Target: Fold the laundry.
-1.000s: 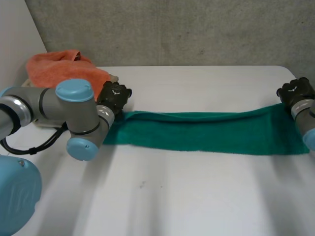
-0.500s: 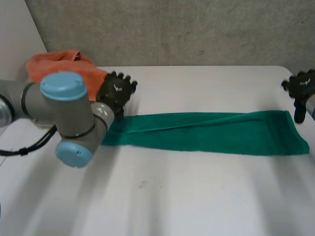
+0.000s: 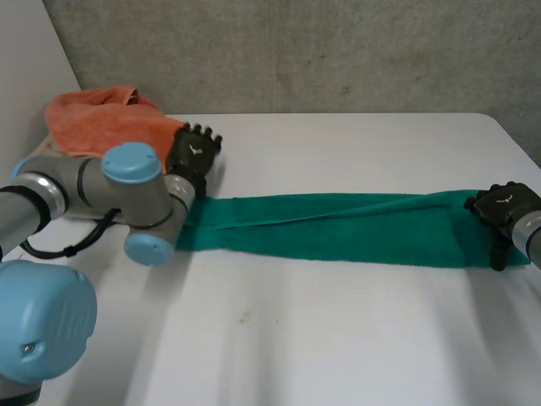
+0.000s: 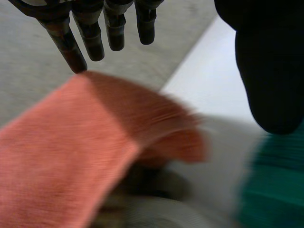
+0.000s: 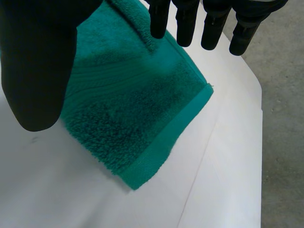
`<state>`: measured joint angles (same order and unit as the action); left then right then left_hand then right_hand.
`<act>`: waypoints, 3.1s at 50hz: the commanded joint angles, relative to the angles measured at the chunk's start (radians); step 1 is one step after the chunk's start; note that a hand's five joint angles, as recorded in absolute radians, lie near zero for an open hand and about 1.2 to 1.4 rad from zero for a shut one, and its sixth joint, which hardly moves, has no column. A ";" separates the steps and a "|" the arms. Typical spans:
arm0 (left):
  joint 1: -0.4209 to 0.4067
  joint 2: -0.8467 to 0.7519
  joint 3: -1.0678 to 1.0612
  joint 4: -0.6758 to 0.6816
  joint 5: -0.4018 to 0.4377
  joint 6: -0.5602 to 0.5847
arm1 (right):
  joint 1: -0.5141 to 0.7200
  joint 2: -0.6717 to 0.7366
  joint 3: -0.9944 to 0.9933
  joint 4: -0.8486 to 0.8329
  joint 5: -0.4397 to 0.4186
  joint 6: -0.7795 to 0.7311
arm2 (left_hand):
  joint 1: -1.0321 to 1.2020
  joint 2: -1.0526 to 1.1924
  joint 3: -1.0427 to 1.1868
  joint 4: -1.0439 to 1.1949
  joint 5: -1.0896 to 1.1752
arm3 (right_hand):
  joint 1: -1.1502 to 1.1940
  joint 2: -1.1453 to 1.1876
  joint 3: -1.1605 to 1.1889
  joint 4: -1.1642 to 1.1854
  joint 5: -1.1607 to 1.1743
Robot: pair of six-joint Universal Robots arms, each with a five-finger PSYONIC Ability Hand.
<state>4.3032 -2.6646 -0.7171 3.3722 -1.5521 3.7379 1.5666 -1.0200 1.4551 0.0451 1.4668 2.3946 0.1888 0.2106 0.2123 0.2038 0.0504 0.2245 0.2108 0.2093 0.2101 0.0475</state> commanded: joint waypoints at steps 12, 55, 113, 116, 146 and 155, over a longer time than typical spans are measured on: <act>-0.013 0.038 0.000 -0.056 -0.003 -0.009 | -0.003 -0.012 0.019 -0.001 -0.013 0.000 | 0.007 -0.015 -0.016 -0.008 -0.029 | -0.050 -0.036 -0.035 -0.036 -0.047; -0.022 -0.071 0.233 0.049 0.013 -0.035 | -0.008 -0.022 0.047 -0.008 -0.019 0.002 | 0.007 -0.015 -0.016 -0.008 -0.029 | -0.050 -0.036 -0.035 -0.036 -0.047; -0.019 0.160 -0.108 -0.013 0.050 -0.158 | -0.002 -0.034 0.088 -0.021 -0.026 0.002 | 0.013 -0.009 -0.011 -0.002 -0.023 | -0.050 -0.036 -0.035 -0.036 -0.047; -0.054 0.195 -0.197 -0.078 0.052 -0.156 | 0.000 -0.034 0.091 -0.019 -0.028 0.002 | 0.030 0.009 0.007 0.015 -0.006 | -0.050 -0.036 -0.035 -0.036 -0.047; -0.056 0.112 -0.150 -0.267 0.046 -0.164 | -0.004 -0.035 0.106 -0.014 -0.046 0.008 | 0.154 0.132 0.130 0.139 0.118 | -0.050 -0.036 -0.035 -0.036 -0.047; -0.072 0.179 -0.212 -0.290 0.044 -0.158 | 0.004 -0.035 0.091 -0.011 -0.045 0.009 | 0.204 0.182 0.180 0.189 0.168 | -0.050 -0.036 -0.035 -0.036 -0.047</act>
<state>4.2364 -2.5374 -0.8845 3.1000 -1.5077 3.5758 1.5649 -1.0553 1.5587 0.0304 1.4204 2.4021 0.3271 0.3230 0.3215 0.3267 0.1558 0.2245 0.2108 0.2096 0.2101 0.0476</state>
